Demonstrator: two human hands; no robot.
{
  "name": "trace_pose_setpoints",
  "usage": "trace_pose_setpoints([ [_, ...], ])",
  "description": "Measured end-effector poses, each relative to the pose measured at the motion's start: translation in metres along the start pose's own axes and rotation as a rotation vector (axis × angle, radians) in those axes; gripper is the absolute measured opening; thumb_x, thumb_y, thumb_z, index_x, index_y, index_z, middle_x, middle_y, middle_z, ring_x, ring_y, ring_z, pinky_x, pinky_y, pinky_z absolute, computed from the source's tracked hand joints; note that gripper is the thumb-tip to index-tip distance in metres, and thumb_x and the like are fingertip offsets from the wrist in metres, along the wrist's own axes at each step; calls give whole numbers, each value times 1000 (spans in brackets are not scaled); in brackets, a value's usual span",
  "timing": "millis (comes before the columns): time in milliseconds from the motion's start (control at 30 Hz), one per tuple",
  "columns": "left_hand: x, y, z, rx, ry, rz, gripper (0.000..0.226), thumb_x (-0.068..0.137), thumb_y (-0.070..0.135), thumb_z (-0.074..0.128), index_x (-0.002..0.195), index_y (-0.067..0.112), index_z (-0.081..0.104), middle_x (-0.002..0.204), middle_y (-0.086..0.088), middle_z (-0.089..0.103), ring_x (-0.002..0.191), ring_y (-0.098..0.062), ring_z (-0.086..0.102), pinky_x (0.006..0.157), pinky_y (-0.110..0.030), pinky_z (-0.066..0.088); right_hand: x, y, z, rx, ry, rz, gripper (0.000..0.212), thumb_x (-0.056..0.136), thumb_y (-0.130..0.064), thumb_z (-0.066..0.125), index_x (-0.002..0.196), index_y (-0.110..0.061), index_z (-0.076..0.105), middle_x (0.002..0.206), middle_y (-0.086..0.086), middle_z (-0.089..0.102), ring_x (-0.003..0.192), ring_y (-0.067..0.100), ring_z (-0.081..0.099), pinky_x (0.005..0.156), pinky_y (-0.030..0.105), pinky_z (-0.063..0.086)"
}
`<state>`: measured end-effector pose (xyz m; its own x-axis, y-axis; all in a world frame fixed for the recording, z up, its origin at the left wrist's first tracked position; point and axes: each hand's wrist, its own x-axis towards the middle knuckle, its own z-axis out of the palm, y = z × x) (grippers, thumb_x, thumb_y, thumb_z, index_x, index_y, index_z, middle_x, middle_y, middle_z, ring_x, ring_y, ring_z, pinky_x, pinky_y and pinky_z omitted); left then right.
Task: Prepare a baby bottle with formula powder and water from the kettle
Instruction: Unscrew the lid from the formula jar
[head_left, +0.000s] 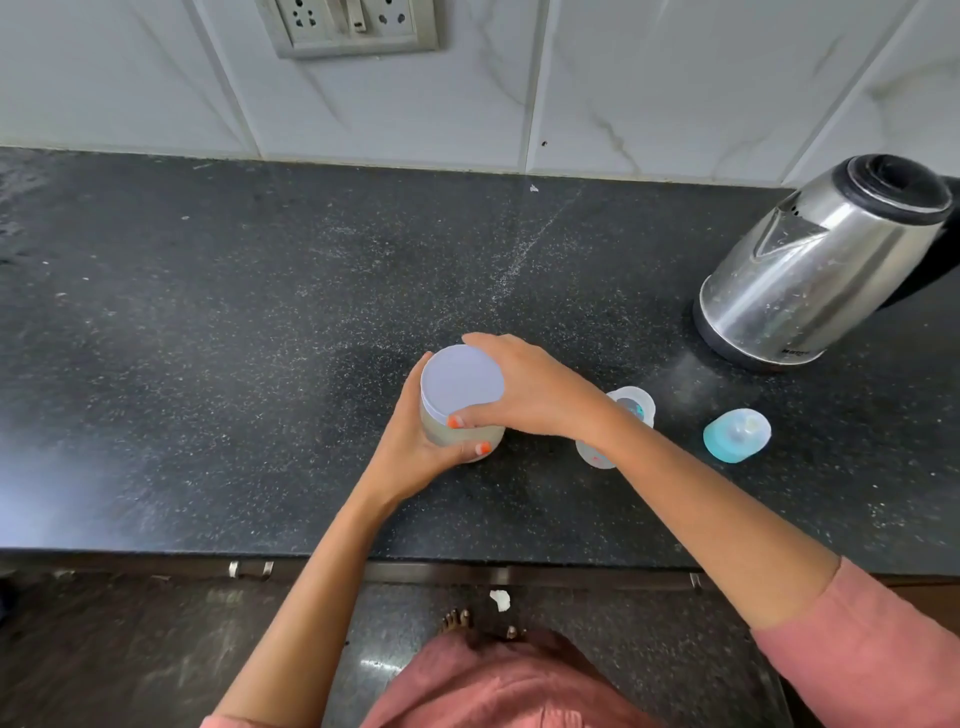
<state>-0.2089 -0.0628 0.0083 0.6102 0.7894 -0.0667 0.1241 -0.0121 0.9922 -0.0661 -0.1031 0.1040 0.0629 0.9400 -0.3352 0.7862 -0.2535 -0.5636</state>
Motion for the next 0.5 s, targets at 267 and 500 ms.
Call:
trace_pose_setpoints([
  [267,2,-7,13,-19,141,2,81,48,29,80,118,42,41,116,12,59,109,-8,58,85,-36,53,12,-29,12,-420,40,39,86,72,-56,65,142,-27,23,138,5,37,123,29,40,87,39,36],
  [500,1,2,11,112,194,-15,76,46,34,79,107,50,39,104,26,56,94,19,52,70,0,39,16,-33,8,-496,71,-37,60,70,-37,71,122,-22,45,117,7,46,103,30,51,68,32,32],
])
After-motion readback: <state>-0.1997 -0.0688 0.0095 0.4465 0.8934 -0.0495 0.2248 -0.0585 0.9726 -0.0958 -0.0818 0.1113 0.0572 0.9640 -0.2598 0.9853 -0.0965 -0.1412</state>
